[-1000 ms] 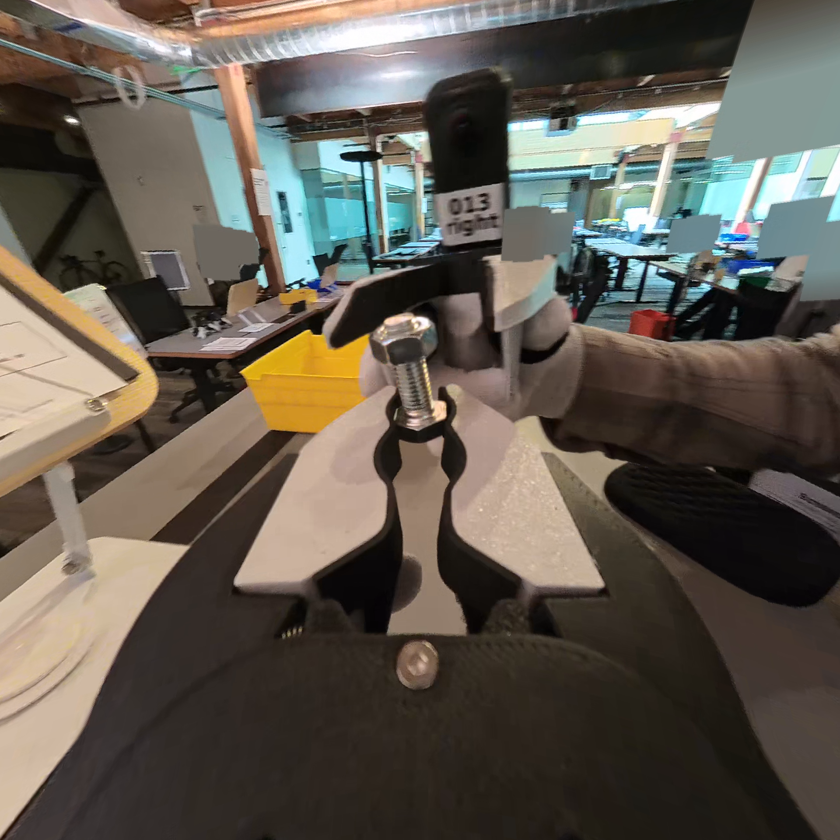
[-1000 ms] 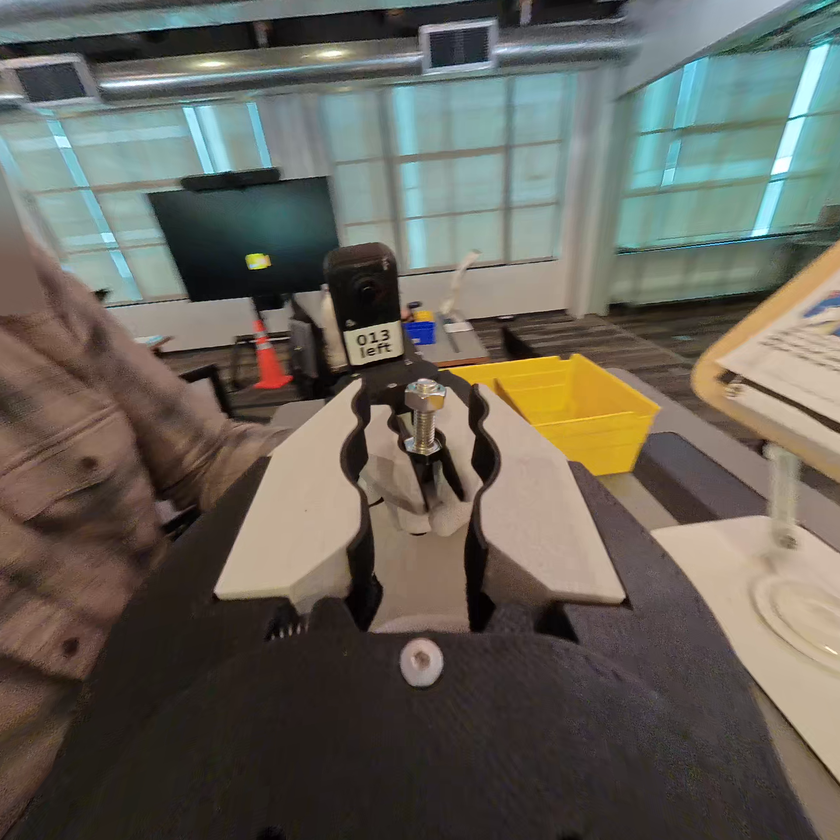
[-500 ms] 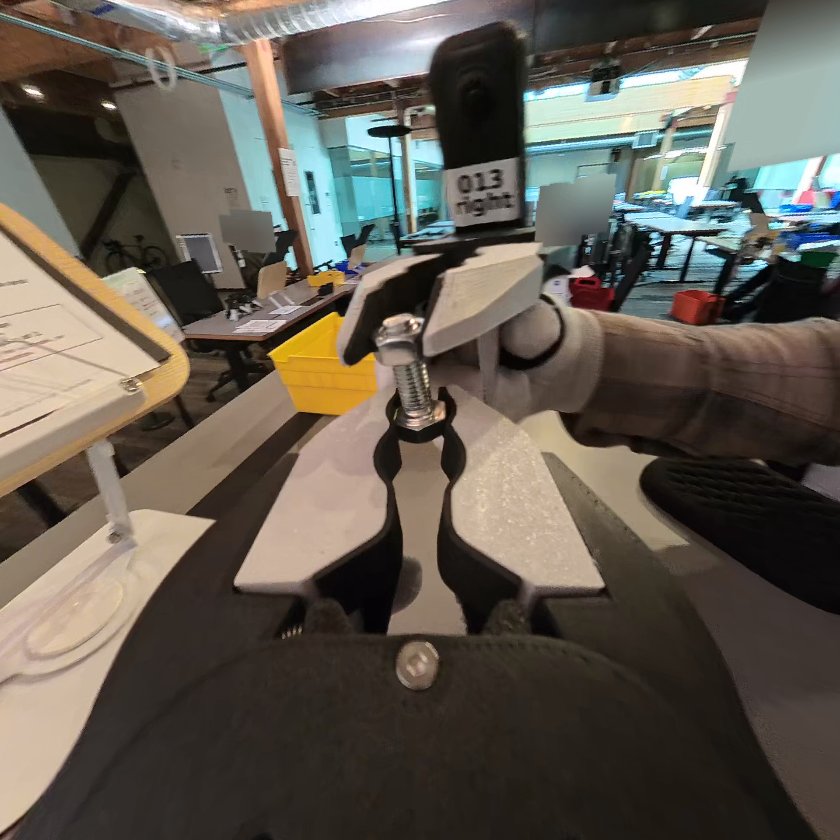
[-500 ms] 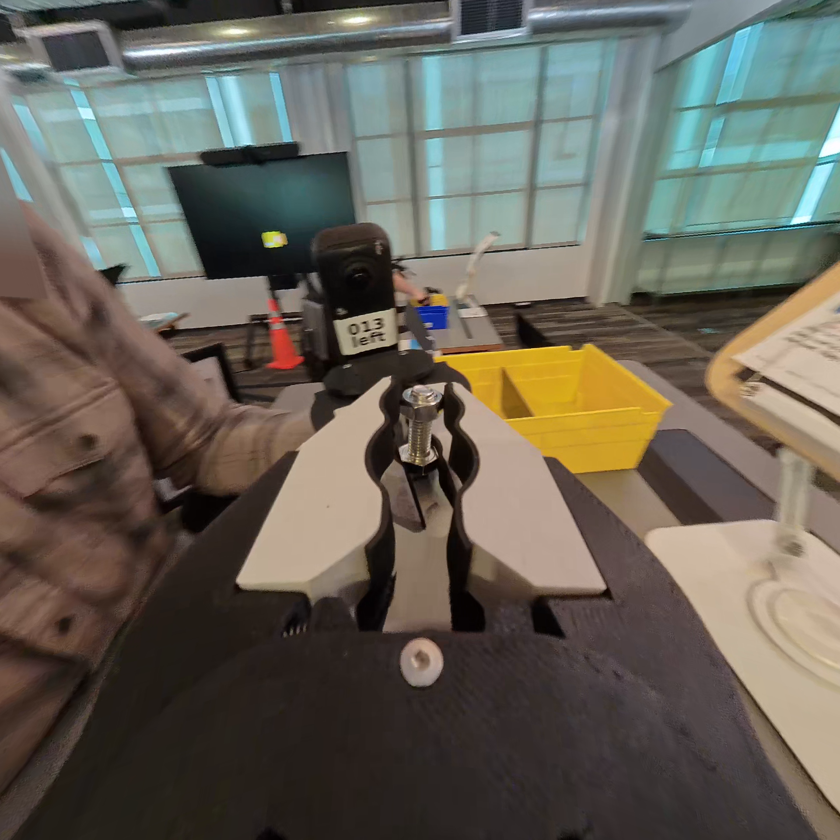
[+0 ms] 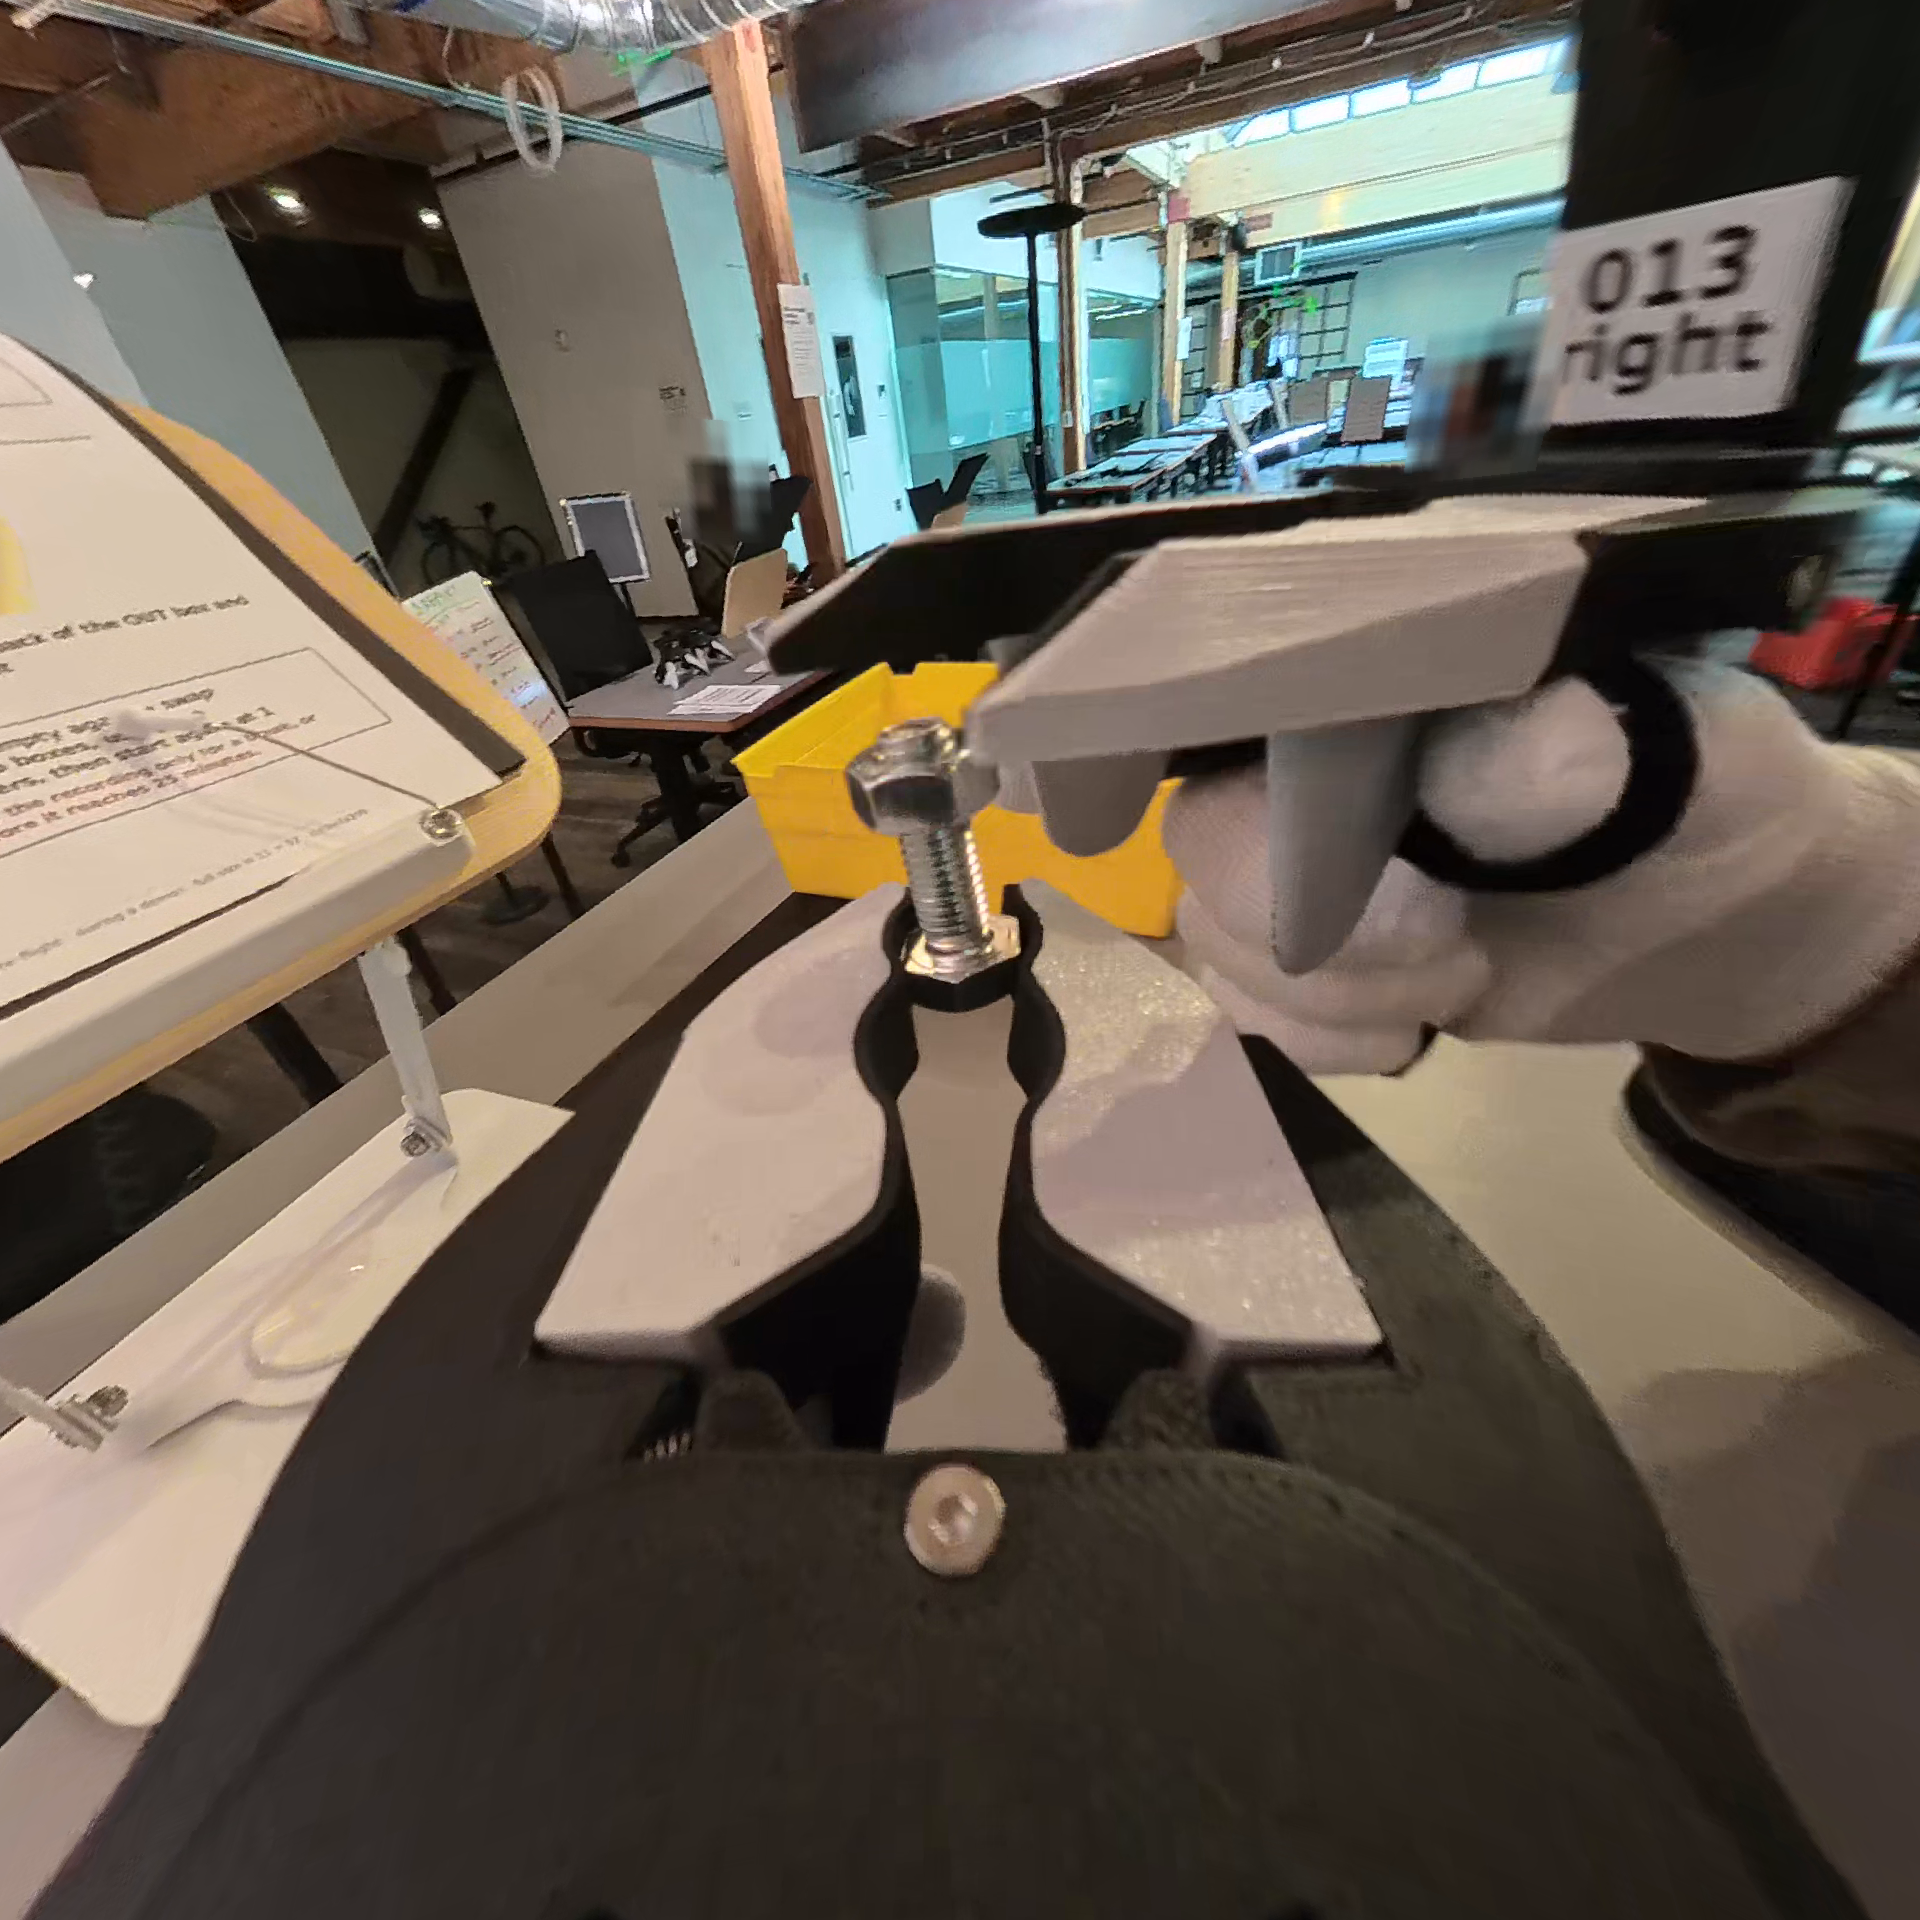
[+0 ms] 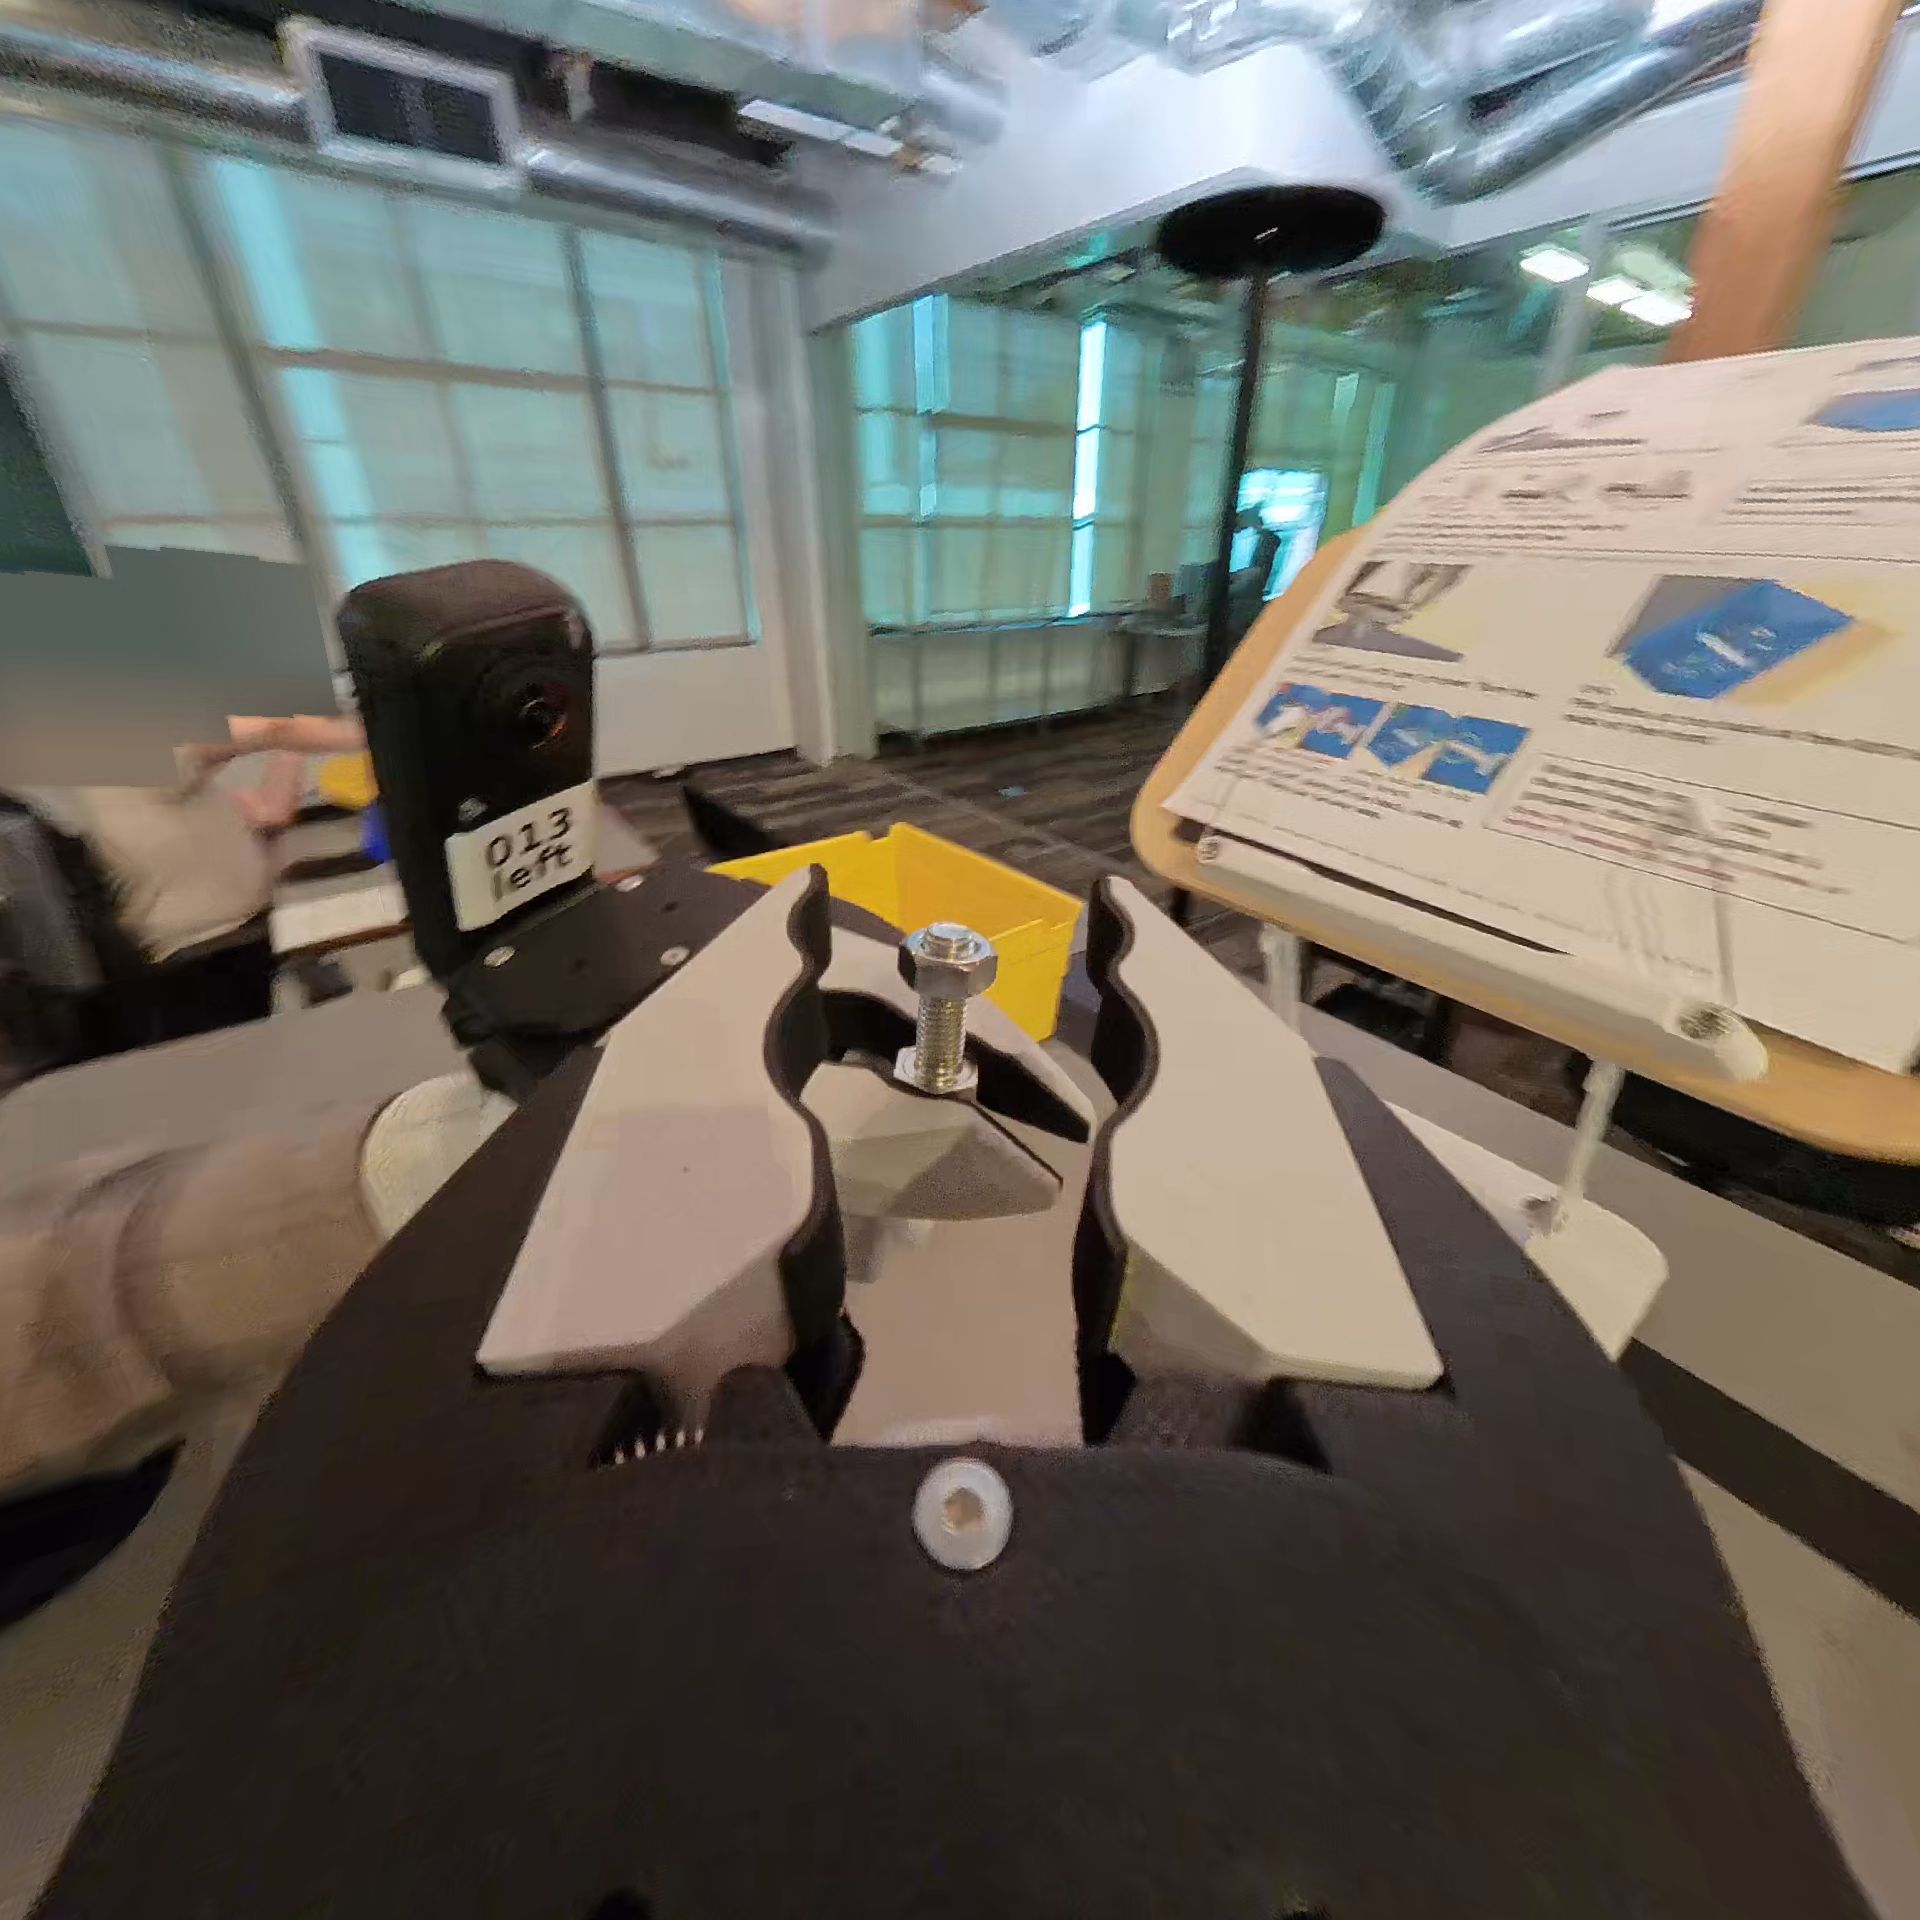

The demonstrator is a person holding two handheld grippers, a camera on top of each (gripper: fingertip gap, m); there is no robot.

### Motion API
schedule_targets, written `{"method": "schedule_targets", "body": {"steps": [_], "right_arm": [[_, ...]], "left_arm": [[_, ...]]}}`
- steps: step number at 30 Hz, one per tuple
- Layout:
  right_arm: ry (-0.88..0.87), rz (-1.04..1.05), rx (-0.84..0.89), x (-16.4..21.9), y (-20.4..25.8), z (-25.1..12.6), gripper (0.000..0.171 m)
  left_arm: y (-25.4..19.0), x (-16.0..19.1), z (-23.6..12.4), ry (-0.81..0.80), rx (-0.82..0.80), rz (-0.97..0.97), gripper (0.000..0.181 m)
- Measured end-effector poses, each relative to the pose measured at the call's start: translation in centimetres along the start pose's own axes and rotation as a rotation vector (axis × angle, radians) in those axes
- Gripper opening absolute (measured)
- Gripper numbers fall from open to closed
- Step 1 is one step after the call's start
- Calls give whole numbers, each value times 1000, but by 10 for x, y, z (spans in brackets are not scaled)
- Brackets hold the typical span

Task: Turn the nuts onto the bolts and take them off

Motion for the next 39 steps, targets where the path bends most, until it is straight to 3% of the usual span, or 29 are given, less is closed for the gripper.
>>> {"method": "schedule_targets", "body": {"steps": [2,5,11,13,19,28,32,33,36,39], "right_arm": [[42,23,-184,-3,-2,-2,44],[118,38,-330,3,-17,-3,41],[65,122,-601,4,-23,-5,27],[76,116,-594,4,-24,-1,15],[75,130,-545,6,-25,1,15],[75,44,-26,4,1,1,15],[49,13,100,1,10,-6,17],[42,5,95,-1,11,-7,17],[6,2,-26,-13,14,-12,44],[56,-1,-194,-19,7,-14,46]], "left_arm": [[-4,-4,-2,-24,59,-10,13],[-9,-7,-3,-46,126,-22,14],[-12,-5,0,-56,163,-59,14],[-12,-4,0,-51,158,-52,14],[-8,-4,1,-39,113,-41,14],[-2,-3,2,-29,13,-51,14],[-5,-6,2,-32,25,-40,14],[-5,-7,1,-31,26,-35,14],[-9,-10,0,-42,66,-36,14],[-15,-15,-2,-51,105,-11,14]]}}
Point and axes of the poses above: each gripper's, where its closed fingertips meet, z out along the fingers, x out of its underside, y = z × x across the jaws, the point moved 8 cm from there along -z, back along the fingers
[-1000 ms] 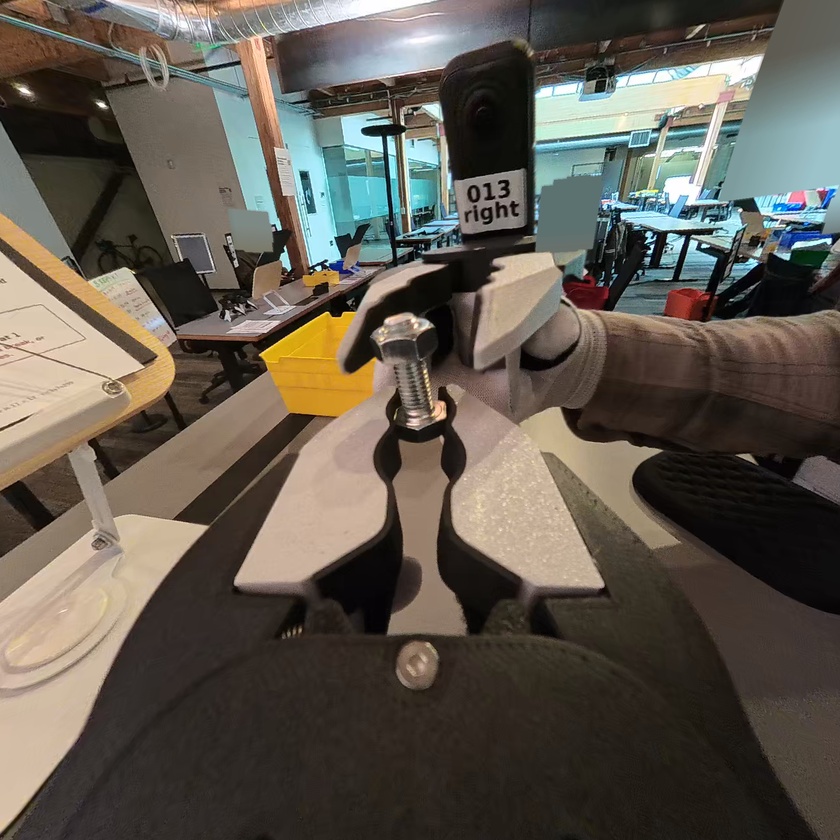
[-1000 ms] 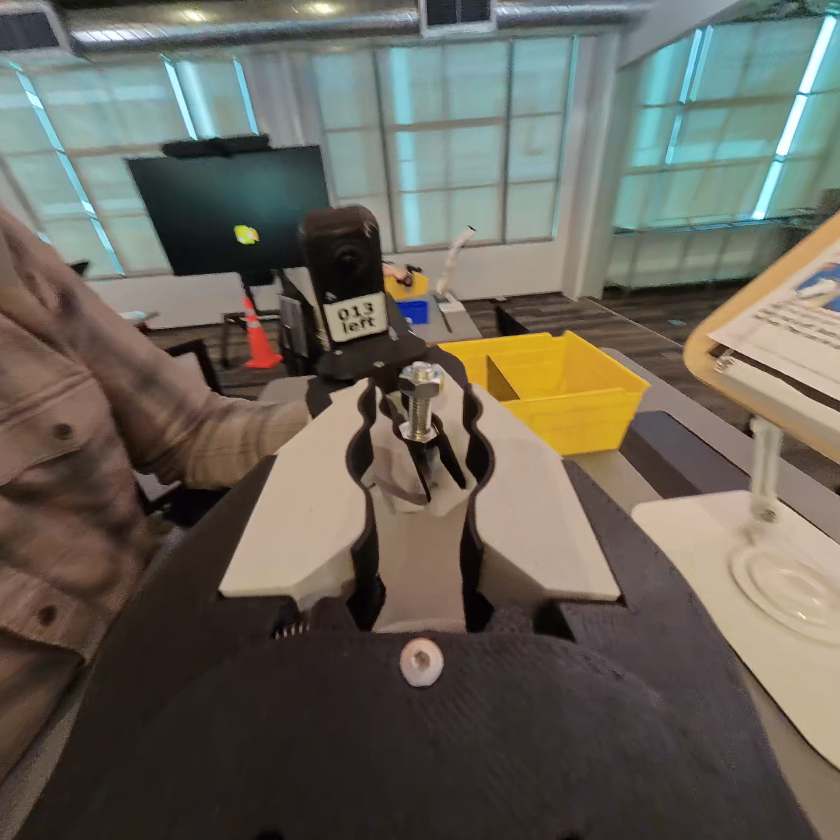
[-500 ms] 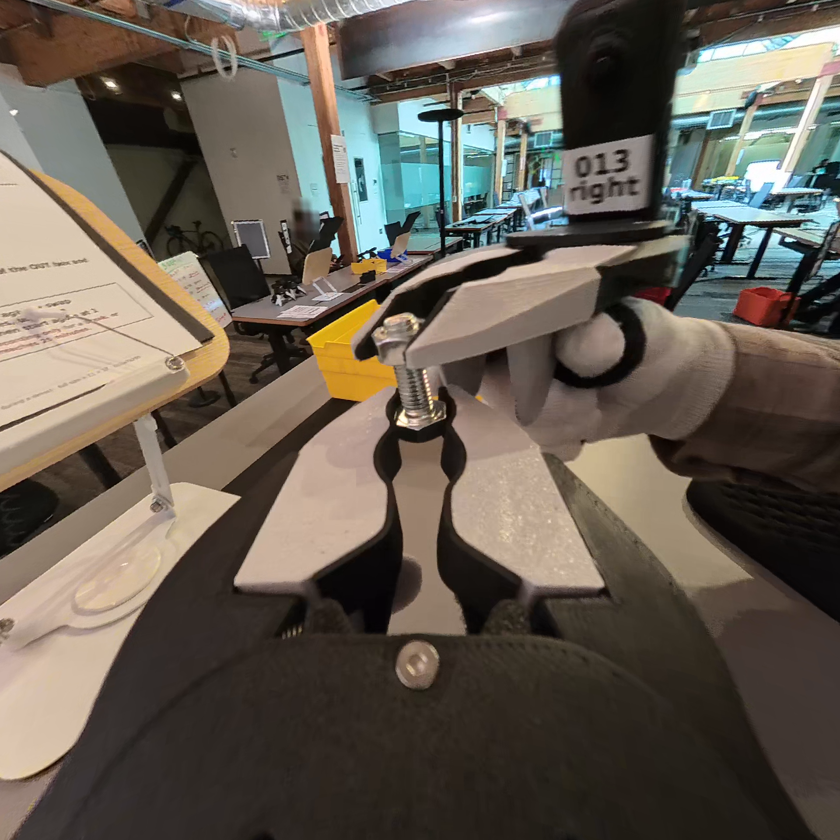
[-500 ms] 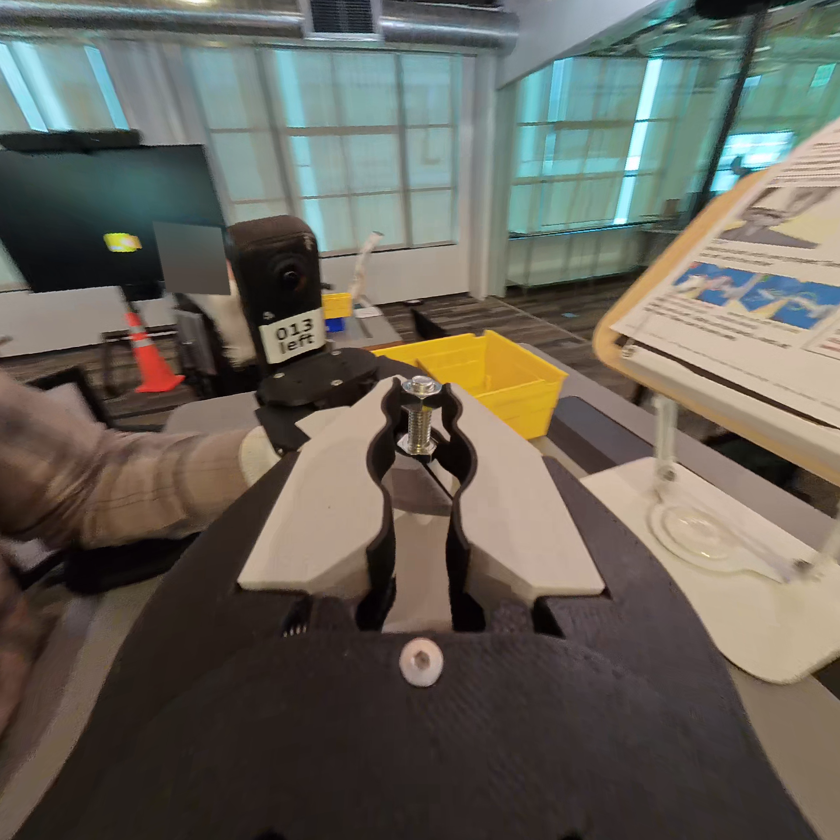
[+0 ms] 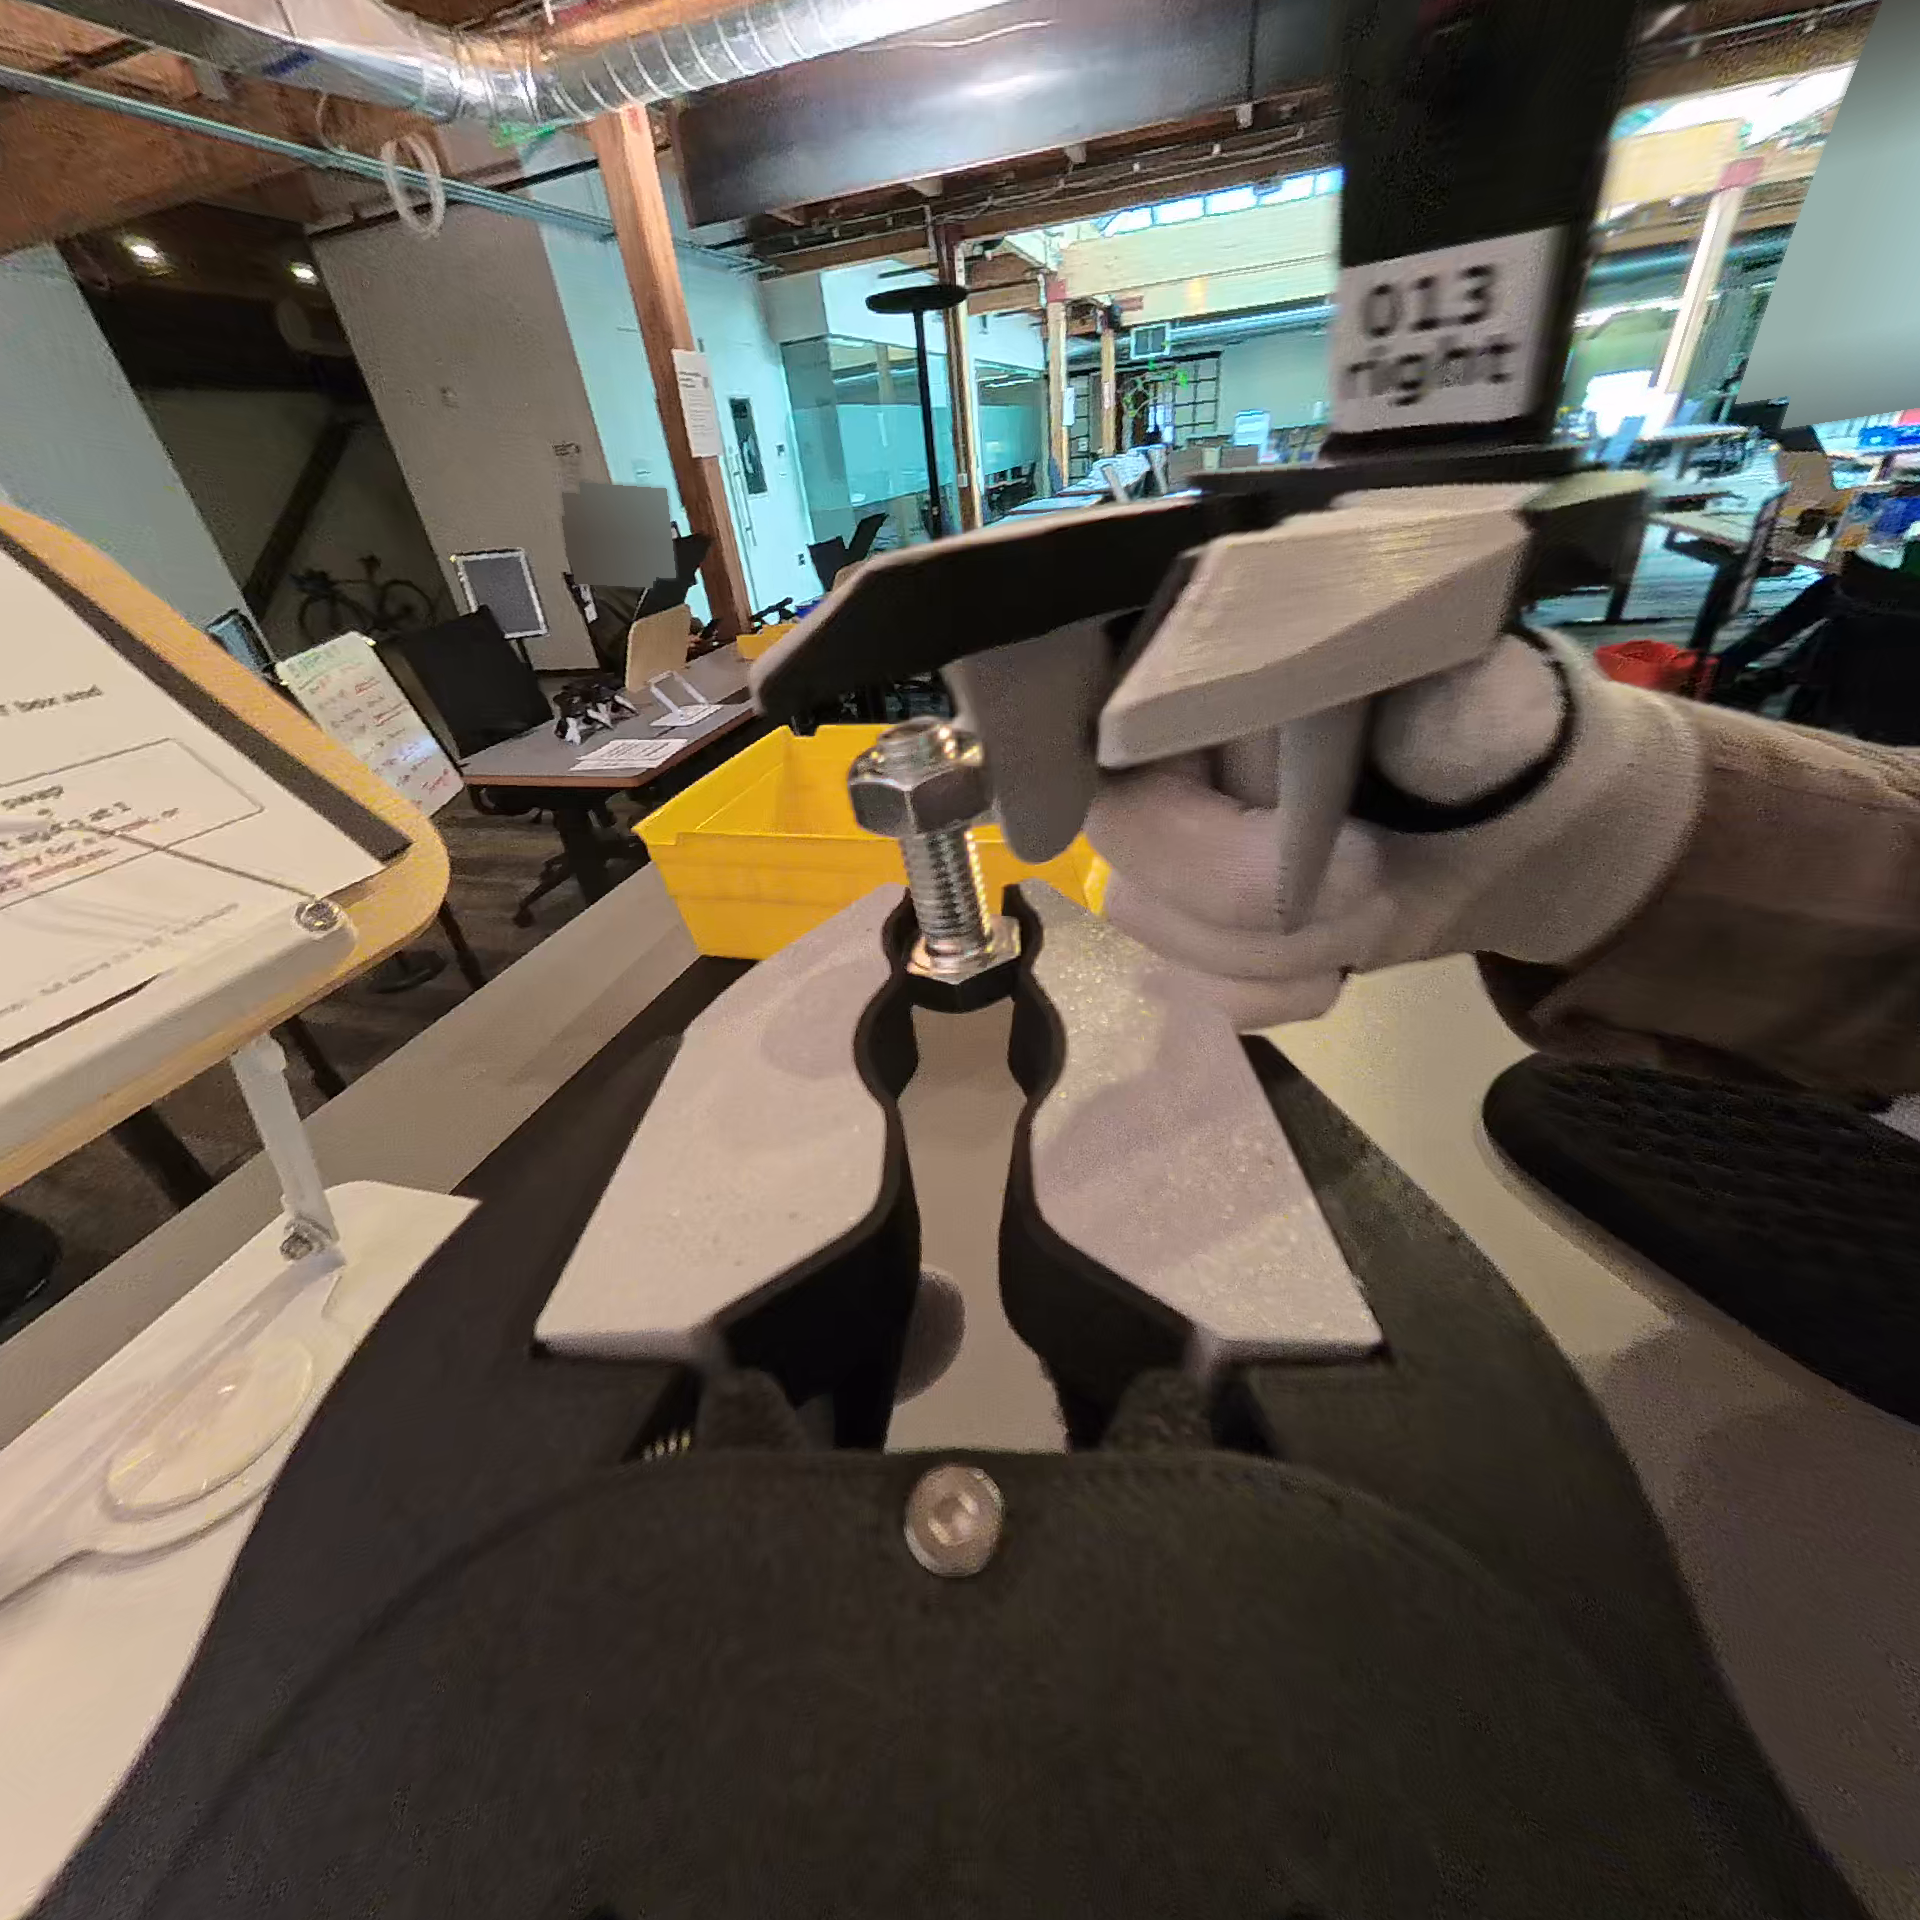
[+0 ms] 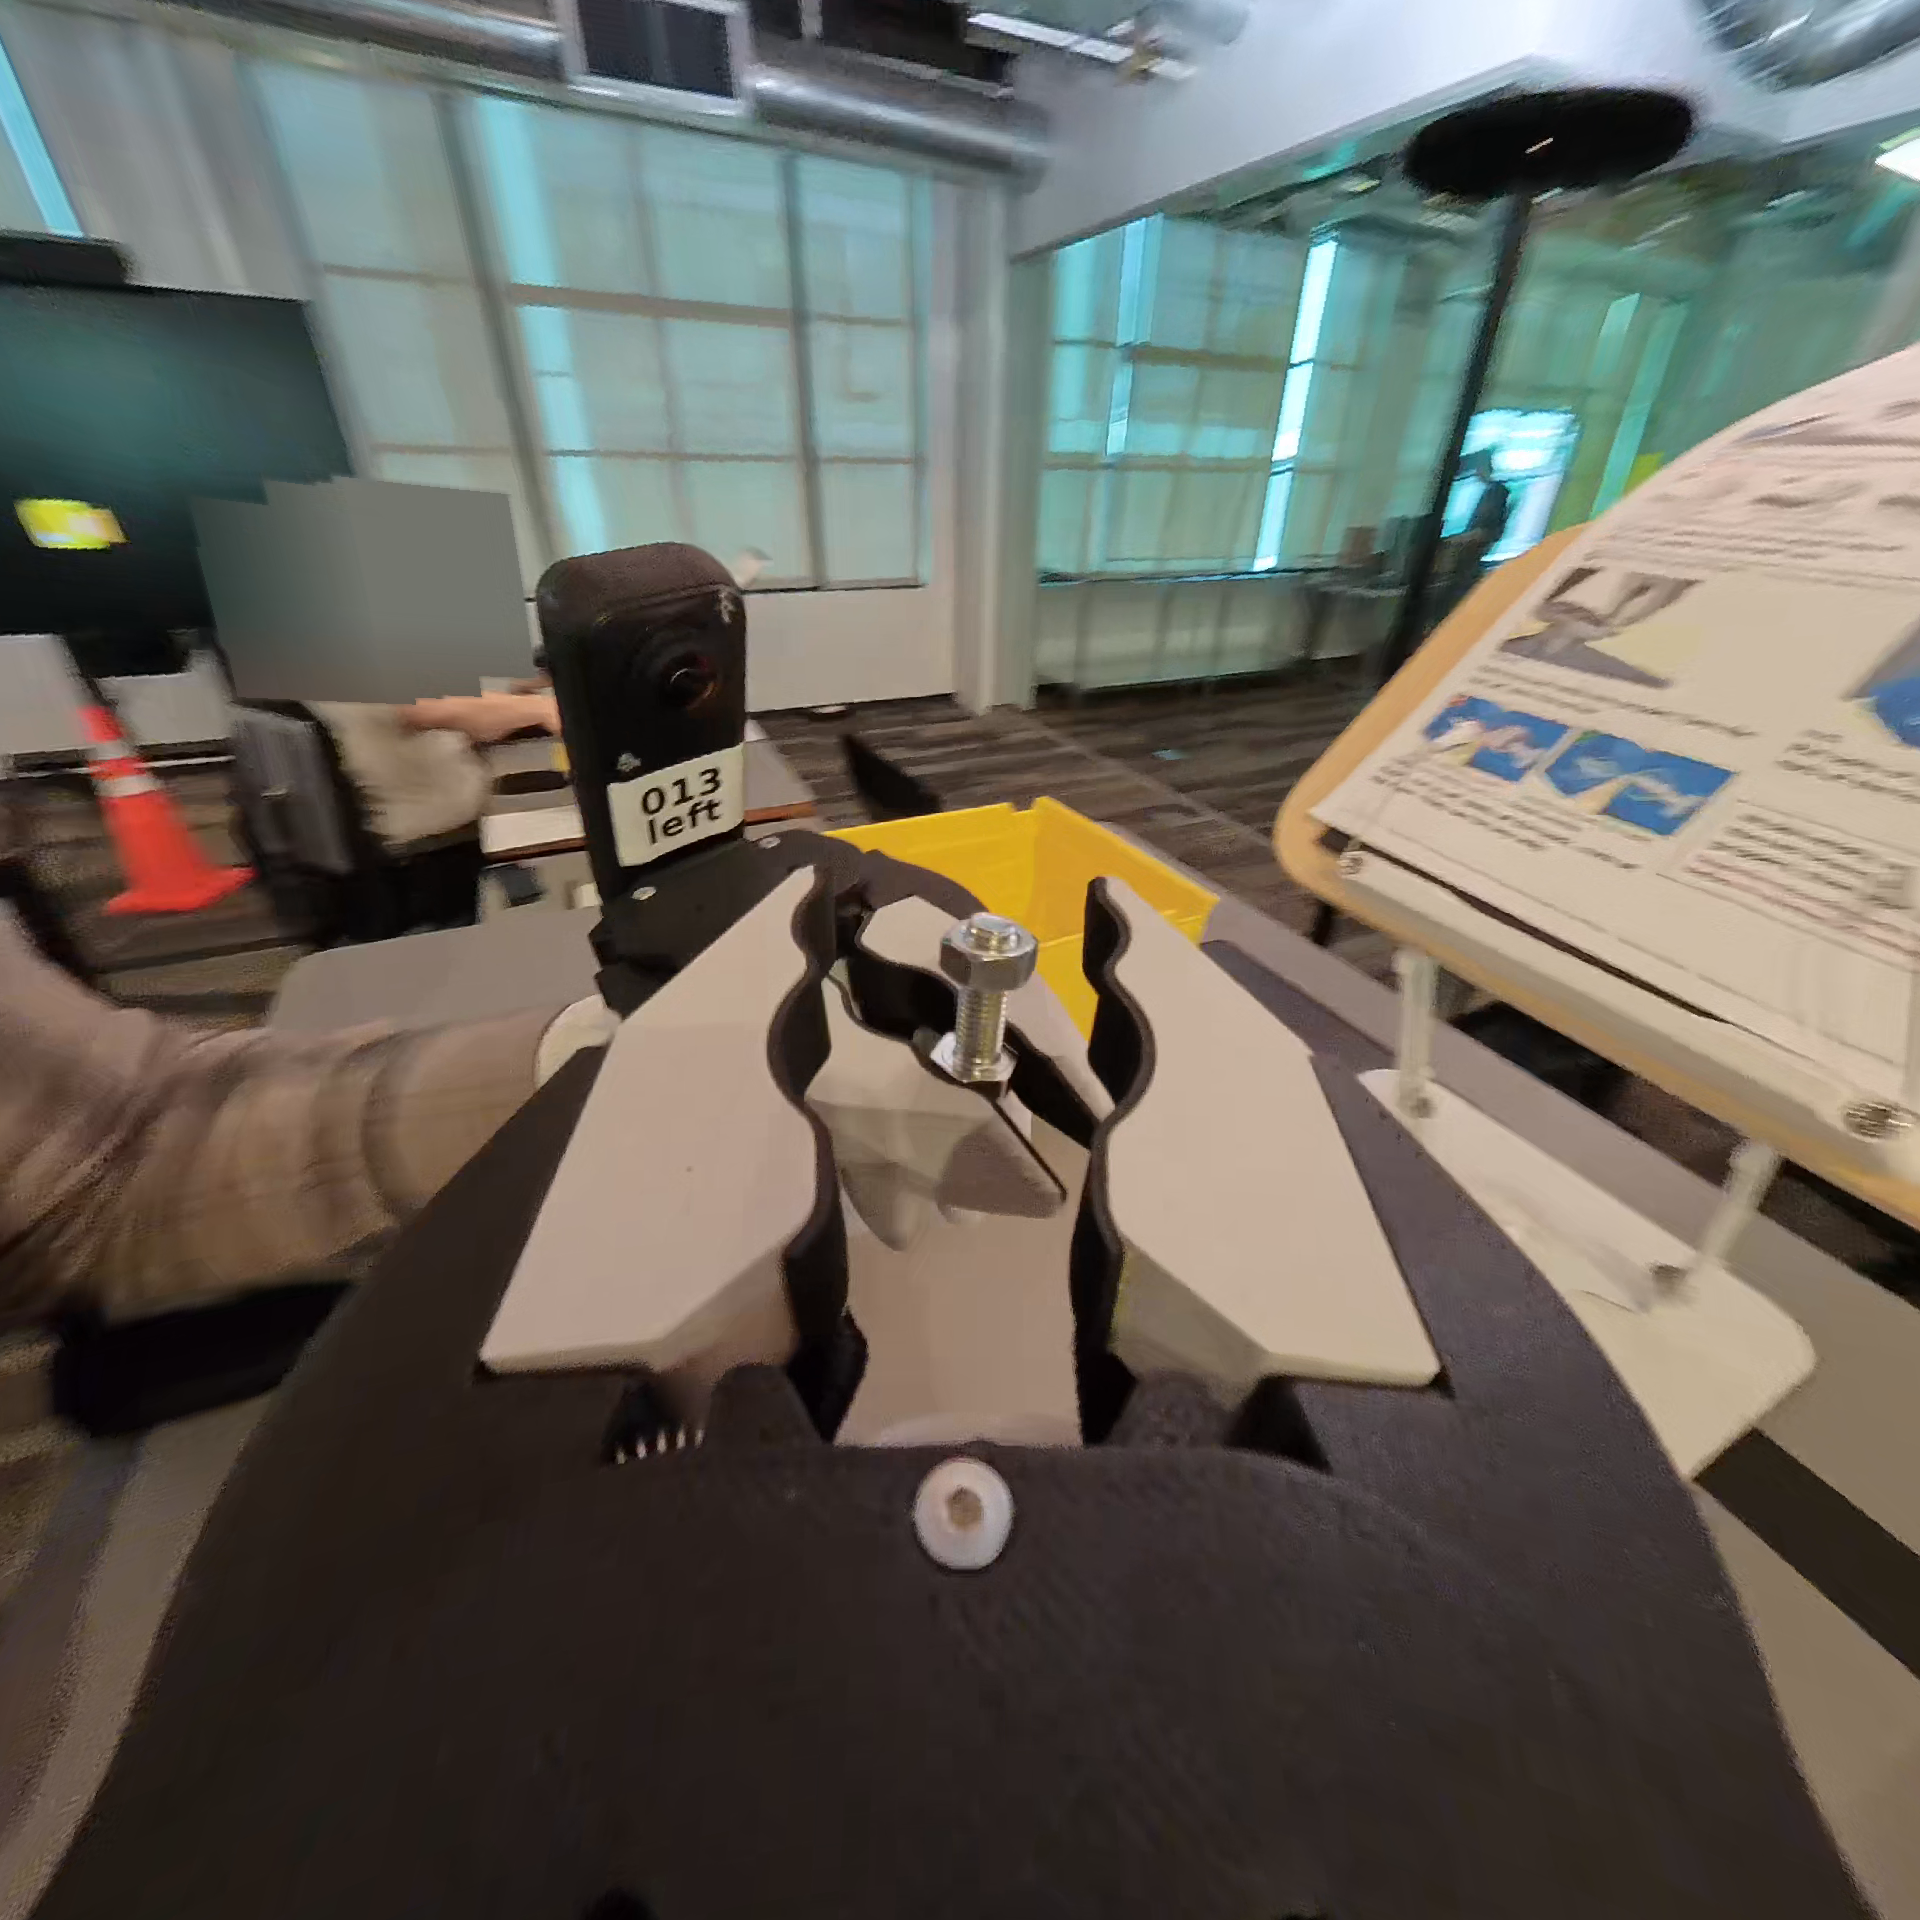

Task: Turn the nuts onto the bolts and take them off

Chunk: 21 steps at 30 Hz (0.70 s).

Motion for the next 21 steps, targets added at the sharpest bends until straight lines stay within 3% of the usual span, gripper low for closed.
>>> {"method": "schedule_targets", "body": {"steps": [6,9,13,18,21], "right_arm": [[76,75,-262,3,-16,2,24],[96,67,-283,5,-16,6,15],[71,63,-173,5,-14,12,15],[38,-1,184,8,0,21,15],[47,-53,307,9,7,26,15]], "left_arm": [[-7,-5,0,-15,41,6,14],[-4,-4,-1,-11,26,5,14],[2,-5,-4,-11,-21,2,14],[9,-4,-5,19,-112,18,14],[11,-3,-6,10,-112,6,14]]}}
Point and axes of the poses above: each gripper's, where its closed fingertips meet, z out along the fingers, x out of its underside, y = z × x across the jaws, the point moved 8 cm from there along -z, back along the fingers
